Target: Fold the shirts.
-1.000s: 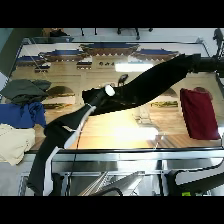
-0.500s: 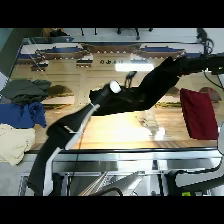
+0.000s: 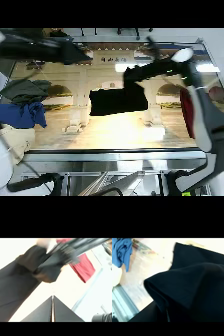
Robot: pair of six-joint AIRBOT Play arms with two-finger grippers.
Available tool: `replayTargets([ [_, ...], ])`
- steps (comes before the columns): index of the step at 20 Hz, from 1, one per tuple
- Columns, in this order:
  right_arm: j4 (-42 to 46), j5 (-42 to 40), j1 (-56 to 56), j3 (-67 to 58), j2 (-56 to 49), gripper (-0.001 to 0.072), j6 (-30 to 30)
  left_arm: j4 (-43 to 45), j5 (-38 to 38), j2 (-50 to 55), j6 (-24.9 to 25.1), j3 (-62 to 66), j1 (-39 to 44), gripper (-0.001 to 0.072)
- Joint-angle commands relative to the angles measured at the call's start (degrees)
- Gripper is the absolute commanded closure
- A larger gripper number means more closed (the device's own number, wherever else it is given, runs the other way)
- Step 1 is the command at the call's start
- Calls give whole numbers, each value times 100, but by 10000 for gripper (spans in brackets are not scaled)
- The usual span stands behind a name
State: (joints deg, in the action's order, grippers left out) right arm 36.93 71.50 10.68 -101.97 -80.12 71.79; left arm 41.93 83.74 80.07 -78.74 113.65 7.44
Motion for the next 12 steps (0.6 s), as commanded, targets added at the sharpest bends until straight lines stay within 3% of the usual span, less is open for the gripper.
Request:
replayTargets([
  [1,20,-1515,1209,2,-763,685,68,74,761,-1078,61,-20,-811,693],
  [2,20,-1971,1550,2,-1073,646,66,160,909,-1224,118,-20,-918,693],
  [4,-127,-2802,2170,-2,-1620,206,-4,490,1119,-1480,203,-37,-962,693],
  [8,-192,-3154,2511,-39,-1624,193,-457,656,765,-2094,435,-874,-964,693],
  [12,490,-2100,1547,-37,-866,193,-271,654,249,-2524,520,-1805,-964,693],
])
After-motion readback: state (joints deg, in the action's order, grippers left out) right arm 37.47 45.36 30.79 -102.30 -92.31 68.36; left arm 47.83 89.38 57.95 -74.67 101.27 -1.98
